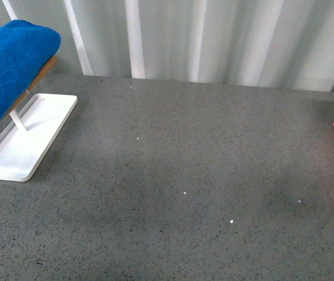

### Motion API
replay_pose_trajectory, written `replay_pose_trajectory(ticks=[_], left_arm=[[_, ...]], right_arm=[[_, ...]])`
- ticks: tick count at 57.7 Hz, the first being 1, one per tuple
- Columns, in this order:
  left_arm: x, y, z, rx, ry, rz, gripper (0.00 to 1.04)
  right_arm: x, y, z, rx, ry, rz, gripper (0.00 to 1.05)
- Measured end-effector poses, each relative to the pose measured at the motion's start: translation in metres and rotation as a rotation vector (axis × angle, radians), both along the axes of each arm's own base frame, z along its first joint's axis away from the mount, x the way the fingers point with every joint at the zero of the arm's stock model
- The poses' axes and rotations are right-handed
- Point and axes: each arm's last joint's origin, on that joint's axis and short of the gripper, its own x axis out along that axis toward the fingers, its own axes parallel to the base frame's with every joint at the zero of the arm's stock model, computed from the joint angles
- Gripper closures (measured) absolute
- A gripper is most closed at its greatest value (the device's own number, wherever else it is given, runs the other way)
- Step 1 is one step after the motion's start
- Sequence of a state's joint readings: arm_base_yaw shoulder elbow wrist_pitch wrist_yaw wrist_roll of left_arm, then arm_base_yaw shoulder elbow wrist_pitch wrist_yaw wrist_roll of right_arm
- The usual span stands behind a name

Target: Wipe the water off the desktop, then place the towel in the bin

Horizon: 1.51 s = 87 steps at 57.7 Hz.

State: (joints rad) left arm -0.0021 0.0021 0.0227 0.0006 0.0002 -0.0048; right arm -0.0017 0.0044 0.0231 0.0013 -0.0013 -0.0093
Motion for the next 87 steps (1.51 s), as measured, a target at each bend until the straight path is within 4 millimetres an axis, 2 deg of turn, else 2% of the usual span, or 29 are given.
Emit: replay_pose_trajectory(ticks=[84,87], left_arm=[[0.0,0.0,-0.0001,0.0,0.001,0.001,0.07],[0.0007,0.0001,-0.002,-0.051,0.127,0.062,0.07]], right_arm=[[0.0,0.0,0.0,0.0,0.0,0.0,0.07],[0.0,0.0,0.0,0.0,0.0,0.0,0.07]])
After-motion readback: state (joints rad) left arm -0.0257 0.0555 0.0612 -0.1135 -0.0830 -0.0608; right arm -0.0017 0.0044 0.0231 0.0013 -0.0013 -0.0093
